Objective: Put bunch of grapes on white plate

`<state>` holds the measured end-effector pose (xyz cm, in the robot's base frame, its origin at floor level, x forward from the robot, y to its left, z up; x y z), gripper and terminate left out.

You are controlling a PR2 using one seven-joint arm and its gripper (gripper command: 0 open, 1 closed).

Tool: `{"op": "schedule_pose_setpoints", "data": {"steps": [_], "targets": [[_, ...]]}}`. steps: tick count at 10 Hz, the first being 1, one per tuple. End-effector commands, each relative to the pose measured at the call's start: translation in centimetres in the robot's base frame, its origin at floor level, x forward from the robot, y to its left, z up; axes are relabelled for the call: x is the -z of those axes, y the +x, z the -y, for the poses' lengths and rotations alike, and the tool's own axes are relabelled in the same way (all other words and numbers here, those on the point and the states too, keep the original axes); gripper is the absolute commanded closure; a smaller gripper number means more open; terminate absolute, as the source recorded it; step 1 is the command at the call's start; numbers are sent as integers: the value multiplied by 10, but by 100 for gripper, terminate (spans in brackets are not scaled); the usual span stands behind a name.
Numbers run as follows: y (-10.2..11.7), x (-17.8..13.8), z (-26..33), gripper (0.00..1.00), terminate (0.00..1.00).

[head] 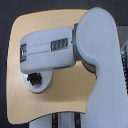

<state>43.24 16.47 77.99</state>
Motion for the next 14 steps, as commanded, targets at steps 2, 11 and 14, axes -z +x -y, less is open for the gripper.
{"op": "schedule_pose_setpoints", "data": {"steps": [2, 11, 14], "targets": [[3, 11, -1, 100, 0], [2, 12, 5, 100, 0], [4, 11, 8, 0, 0]]}}
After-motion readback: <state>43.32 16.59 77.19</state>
